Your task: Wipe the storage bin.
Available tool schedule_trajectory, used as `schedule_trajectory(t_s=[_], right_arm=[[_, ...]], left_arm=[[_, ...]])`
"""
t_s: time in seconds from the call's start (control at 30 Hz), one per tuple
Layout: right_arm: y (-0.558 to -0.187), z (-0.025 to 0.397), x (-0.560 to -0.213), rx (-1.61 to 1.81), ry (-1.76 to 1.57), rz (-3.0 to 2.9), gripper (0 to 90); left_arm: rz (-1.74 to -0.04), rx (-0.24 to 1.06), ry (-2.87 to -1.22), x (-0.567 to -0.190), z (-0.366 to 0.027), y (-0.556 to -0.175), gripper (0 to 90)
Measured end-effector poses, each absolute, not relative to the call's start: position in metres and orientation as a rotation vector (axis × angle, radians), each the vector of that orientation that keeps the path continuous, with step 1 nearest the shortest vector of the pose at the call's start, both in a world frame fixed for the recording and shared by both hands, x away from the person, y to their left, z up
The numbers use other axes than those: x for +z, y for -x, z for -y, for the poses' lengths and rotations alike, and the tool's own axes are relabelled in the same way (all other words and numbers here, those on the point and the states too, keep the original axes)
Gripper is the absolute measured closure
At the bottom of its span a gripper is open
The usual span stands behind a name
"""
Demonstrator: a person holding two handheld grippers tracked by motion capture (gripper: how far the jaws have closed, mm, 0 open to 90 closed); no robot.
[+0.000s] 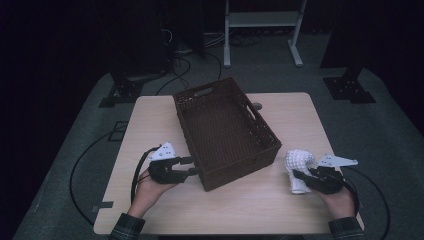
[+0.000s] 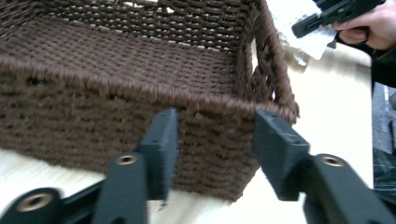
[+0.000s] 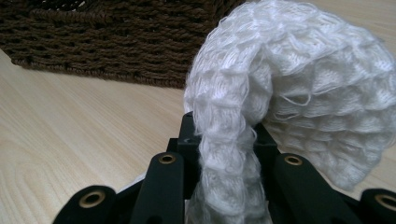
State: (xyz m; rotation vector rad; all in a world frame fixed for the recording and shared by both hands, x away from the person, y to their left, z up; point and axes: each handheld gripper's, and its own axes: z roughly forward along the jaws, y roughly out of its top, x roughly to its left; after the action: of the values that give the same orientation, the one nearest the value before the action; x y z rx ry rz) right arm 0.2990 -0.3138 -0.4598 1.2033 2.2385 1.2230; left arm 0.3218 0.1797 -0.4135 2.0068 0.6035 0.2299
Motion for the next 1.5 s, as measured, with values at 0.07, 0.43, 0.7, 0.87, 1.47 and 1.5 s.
schedule_trajectory(t_s=[0.07,0.43,0.7,0.87,1.47,1.5], right_arm=[[-0.299,0.314,-0.460,1.221,-1.204,-2.239,72.3],[-0.299,0.312,-0.460,1.218,-1.197,-2.244,72.3],[-0.300,0.312,-0.461,1.213,-1.202,-2.251,72.2],[-0.301,0.311,-0.462,1.206,-1.204,-2.257,72.1],[-0.303,0.306,-0.467,1.155,-1.203,-2.296,72.1],[-0.304,0.306,-0.467,1.158,-1.203,-2.298,72.1]], left_arm=[[-0.622,0.259,-2.014,-0.418,-0.180,-0.317,40.2],[-0.672,0.269,-2.084,-0.446,-0.167,-0.301,17.3],[-0.721,0.302,-2.138,-0.465,-0.154,-0.303,16.7],[-0.748,0.333,-2.175,-0.477,-0.146,-0.307,16.7],[-0.787,0.363,-2.221,-0.497,-0.128,-0.313,17.6],[-0.787,0.363,-2.221,-0.497,-0.128,-0.313,17.4]])
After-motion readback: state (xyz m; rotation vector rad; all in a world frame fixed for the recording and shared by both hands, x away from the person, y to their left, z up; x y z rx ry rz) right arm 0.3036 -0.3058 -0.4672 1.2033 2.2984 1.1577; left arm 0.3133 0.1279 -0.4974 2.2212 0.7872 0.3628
